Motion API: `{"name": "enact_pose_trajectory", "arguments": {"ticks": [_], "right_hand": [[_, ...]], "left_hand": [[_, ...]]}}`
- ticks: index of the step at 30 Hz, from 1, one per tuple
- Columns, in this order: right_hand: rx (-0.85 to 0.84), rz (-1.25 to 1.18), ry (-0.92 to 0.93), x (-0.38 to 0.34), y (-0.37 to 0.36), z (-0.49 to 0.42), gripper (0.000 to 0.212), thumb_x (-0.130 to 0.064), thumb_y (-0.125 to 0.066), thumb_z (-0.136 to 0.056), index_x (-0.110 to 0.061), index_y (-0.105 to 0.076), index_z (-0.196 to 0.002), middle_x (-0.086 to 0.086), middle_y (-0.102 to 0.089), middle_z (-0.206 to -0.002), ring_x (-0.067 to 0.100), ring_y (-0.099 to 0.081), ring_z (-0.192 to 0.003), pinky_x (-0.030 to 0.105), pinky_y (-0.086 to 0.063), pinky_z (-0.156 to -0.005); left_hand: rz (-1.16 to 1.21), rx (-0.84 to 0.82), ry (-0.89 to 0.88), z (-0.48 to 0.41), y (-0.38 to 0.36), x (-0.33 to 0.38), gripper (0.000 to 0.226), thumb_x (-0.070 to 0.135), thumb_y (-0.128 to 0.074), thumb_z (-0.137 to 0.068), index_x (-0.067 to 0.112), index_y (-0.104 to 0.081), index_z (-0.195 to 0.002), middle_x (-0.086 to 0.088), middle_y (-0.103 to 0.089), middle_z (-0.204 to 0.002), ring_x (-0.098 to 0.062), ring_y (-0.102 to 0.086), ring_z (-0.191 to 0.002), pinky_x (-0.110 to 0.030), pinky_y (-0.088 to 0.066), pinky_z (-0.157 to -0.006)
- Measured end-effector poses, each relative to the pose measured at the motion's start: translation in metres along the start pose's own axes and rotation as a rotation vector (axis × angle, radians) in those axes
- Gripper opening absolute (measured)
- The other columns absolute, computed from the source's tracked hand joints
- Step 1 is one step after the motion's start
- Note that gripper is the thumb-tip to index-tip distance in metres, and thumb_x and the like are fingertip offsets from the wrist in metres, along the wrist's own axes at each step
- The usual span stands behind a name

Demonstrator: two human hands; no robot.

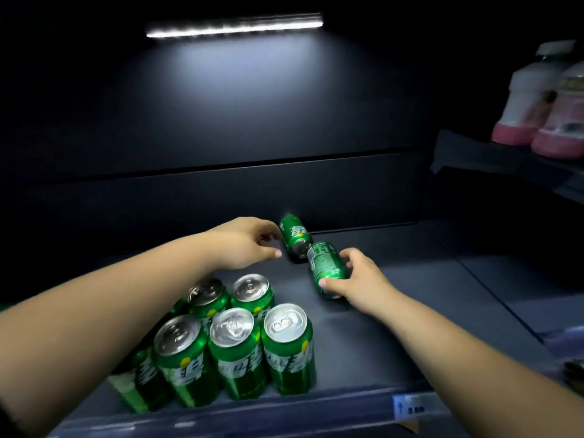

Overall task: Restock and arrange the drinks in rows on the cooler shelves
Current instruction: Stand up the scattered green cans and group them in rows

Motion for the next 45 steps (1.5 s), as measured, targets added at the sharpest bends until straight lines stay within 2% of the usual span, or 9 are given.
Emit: {"name": "enact_pose_trajectory", "arguments": {"ticks": [3, 7, 15, 20, 25, 32, 37, 42, 45], "right_hand": [[-0.002, 0.06, -0.023, -0.004, -0.006, 0.0, 0.092, -0.066, -0.076, -0.054, -0.027, -0.047, -0.132, 0.004, -0.058, -0.128, 0.026, -0.056, -0.116, 0.038, -0.047, -0.098], [0.016, 0.104, -0.037, -0.006, -0.009, 0.004, 0.082, -0.057, -0.079, -0.067, -0.027, -0.043, -0.135, 0.004, -0.056, -0.129, 0.026, -0.053, -0.118, 0.035, -0.045, -0.096], [0.059, 0.015, -0.108, -0.009, -0.005, 0.004, 0.077, -0.043, -0.081, -0.074, -0.027, -0.04, -0.138, -0.001, -0.056, -0.122, 0.019, -0.058, -0.11, 0.03, -0.048, -0.091], [0.083, -0.028, -0.134, -0.005, -0.006, 0.003, 0.079, -0.041, -0.083, -0.07, -0.031, -0.041, -0.136, -0.003, -0.054, -0.118, 0.016, -0.06, -0.1, 0.029, -0.05, -0.086], [0.105, -0.07, -0.15, 0.001, -0.003, 0.002, 0.085, -0.046, -0.082, -0.06, -0.034, -0.043, -0.134, -0.001, -0.059, -0.116, 0.016, -0.063, -0.094, 0.029, -0.051, -0.079], [0.206, -0.179, -0.17, -0.005, 0.02, -0.003, 0.063, -0.043, -0.081, -0.064, -0.031, -0.053, -0.119, -0.004, -0.066, -0.093, 0.011, -0.063, -0.078, 0.025, -0.046, -0.068], [0.214, -0.166, -0.14, -0.014, 0.034, 0.0, 0.046, -0.035, -0.081, -0.072, -0.03, -0.057, -0.111, -0.008, -0.063, -0.084, 0.008, -0.061, -0.07, 0.021, -0.043, -0.061], [0.231, -0.108, -0.097, -0.02, 0.048, 0.0, 0.049, -0.048, -0.076, -0.062, -0.035, -0.058, -0.105, -0.008, -0.069, -0.085, 0.009, -0.065, -0.079, 0.024, -0.046, -0.066], [0.221, -0.028, -0.062, -0.025, 0.059, 0.0, 0.05, -0.049, -0.076, -0.062, -0.034, -0.059, -0.107, -0.01, -0.07, -0.09, 0.007, -0.065, -0.085, 0.026, -0.05, -0.074]], "left_hand": [[-0.023, -0.008, -0.108, -0.025, -0.003, -0.003, 0.043, 0.036, -0.076, -0.081, 0.024, -0.063, -0.121, 0.003, -0.065, -0.112, -0.013, -0.061, -0.099, -0.03, -0.05, -0.087], [-0.159, -0.007, -0.209, -0.058, -0.01, -0.014, 0.063, 0.033, -0.085, -0.072, 0.015, -0.061, -0.127, -0.008, -0.062, -0.114, -0.025, -0.06, -0.103, -0.033, -0.048, -0.089], [-0.33, -0.068, -0.302, -0.106, -0.025, -0.029, 0.08, 0.029, -0.084, -0.061, 0.027, -0.053, -0.134, 0.002, -0.056, -0.131, -0.024, -0.057, -0.116, -0.035, -0.049, -0.093], [-0.406, -0.08, -0.451, -0.127, -0.04, -0.029, 0.077, 0.022, -0.078, -0.068, 0.02, -0.051, -0.14, -0.001, -0.055, -0.141, -0.026, -0.054, -0.125, -0.037, -0.046, -0.101], [-0.517, -0.081, -0.572, -0.134, -0.052, -0.025, 0.049, 0.024, -0.062, -0.088, 0.023, -0.056, -0.137, 0.0, -0.057, -0.138, -0.026, -0.055, -0.122, -0.033, -0.042, -0.103], [-0.634, 0.046, -0.563, -0.127, -0.035, -0.011, 0.025, 0.034, -0.054, -0.091, 0.029, -0.061, -0.115, 0.005, -0.06, -0.115, -0.023, -0.058, -0.112, -0.032, -0.046, -0.077], [-0.598, -0.245, -0.4, -0.125, -0.047, -0.002, 0.087, 0.043, -0.083, -0.068, 0.03, -0.043, -0.143, -0.001, -0.052, -0.138, -0.029, -0.053, -0.124, -0.036, -0.048, -0.097], [-0.775, -0.181, -0.442, -0.123, -0.046, 0.005, 0.04, 0.04, -0.061, -0.084, 0.029, -0.059, -0.122, -0.001, -0.059, -0.124, -0.03, -0.06, -0.111, -0.036, -0.053, -0.082], [-0.671, -0.187, -0.411, -0.119, -0.032, 0.006, 0.047, 0.034, -0.064, -0.086, 0.028, -0.058, -0.132, -0.001, -0.06, -0.128, -0.026, -0.059, -0.114, -0.03, -0.047, -0.084]]}}
Point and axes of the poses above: each hand's wrist, its own z-axis away from the middle knuckle, its own y-axis out of the back of the hand, x = y × z, the point moved 1 cm from there along -z, towards the middle knuckle
